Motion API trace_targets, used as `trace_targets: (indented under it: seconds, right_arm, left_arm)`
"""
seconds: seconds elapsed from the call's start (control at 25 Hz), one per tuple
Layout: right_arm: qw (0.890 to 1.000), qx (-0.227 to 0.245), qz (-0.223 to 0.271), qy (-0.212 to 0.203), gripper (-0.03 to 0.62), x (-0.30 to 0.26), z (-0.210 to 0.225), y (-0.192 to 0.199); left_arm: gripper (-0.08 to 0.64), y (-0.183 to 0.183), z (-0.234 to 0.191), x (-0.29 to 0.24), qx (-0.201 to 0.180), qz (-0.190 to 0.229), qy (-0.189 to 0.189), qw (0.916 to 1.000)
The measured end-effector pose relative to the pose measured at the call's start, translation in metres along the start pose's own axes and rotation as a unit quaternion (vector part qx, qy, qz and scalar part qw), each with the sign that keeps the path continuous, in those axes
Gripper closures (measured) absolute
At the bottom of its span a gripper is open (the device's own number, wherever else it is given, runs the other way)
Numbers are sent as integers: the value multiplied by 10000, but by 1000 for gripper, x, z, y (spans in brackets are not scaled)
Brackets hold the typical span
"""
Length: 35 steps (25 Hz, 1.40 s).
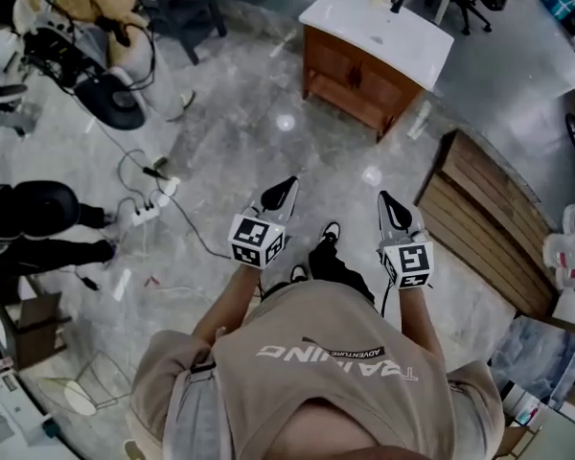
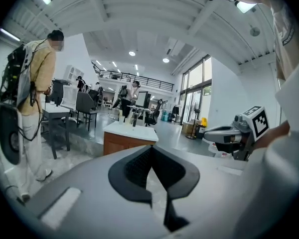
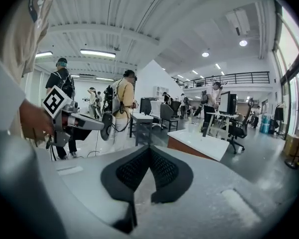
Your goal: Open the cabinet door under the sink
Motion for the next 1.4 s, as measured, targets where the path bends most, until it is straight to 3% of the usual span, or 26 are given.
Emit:
trace_targets:
  seconds: [0.44, 0.64, 0.96, 1.16, 1.4]
  right_arm:
    - [9995, 39, 147, -281, 591, -104, 90, -13]
    - [9986, -17, 338, -401, 591, -131, 111, -22]
    - [9983, -228, 116, -518, 591, -154, 118, -13]
    - [9992, -178, 150, -340, 591, -175, 117, -18]
    - [9983, -475, 209, 273, 591, -215, 129, -41]
  left_arm:
    - [543, -59, -30, -95, -304, 146, -390, 9987]
    - [543, -65, -32, -127, -452, 43, -330, 9984]
    - [543, -76, -44, -142, -344, 28, -348, 9988]
    - [543, -66, -71, -147, -293, -101, -206, 9993]
    - [543, -82, -127, -179, -326, -79, 161, 9993]
Point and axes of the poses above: the fingertips, and each gripper's own axes: x backward along the fingers, z to its right, y out of its underside, the point moved 1 cm from there along x, backward along the fingers, and after that the axes turned 5 degrees about z, right-handed, at the moved point
